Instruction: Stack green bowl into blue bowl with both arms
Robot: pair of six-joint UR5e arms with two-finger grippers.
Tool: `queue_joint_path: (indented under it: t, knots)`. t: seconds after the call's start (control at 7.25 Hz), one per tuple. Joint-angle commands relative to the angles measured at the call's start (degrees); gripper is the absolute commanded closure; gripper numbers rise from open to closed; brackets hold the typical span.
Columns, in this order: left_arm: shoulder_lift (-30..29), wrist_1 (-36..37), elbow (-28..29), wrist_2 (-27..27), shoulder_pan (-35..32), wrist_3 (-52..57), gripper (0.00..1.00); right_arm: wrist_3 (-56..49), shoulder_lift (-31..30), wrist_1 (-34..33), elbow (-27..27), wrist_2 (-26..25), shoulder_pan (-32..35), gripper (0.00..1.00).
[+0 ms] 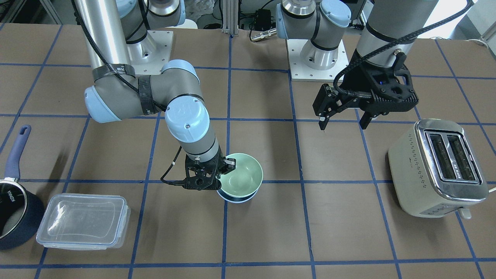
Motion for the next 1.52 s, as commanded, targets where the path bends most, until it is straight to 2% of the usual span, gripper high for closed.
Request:
queue_joint_path:
  t: [0.0, 0.14, 0.28, 0.55, 0.83, 0.97, 1.1, 1.38]
  knots:
    - [-0.16, 0.09, -0.10, -0.16, -0.07, -0.31, 0.04, 0.82, 0.04, 0.02, -0.13, -0.63, 0.00, 0.01]
    - [0.02, 0.09, -0.10, -0.24, -0.07, -0.31, 0.04, 0.74, -0.74, 0.46, -1.00, -1.16, -0.87, 0.00]
    - [0.02, 0.09, -0.10, -0.24, -0.07, -0.31, 0.04, 0.22, -2.84, 5.16, -3.45, -1.16, -2.10, 0.00]
    - [0.10, 0.09, -0.02, -0.24, -0.07, -0.31, 0.04, -2.14, -8.46, 18.77, -9.78, -1.25, -5.87, 0.00]
    - [0.11, 0.09, -0.02, -0.33, -0.07, -0.31, 0.04, -12.28, -15.48, 27.48, -10.42, -4.48, -12.44, 0.00]
    - [0.11, 0.09, -0.02, -0.24, -0.07, -0.31, 0.03, -18.35, -18.56, 30.58, -10.42, -7.72, -15.61, 0.00]
    - [0.11, 0.09, -0.10, -0.16, -0.07, -0.05, 0.00, -21.20, -20.60, 32.70, -10.42, -8.28, -17.56, 0.00]
    - [0.63, -2.00, 0.94, 0.63, -0.16, -0.22, 0.00, -20.88, -22.37, 32.63, -10.16, -8.20, -17.49, 0.00]
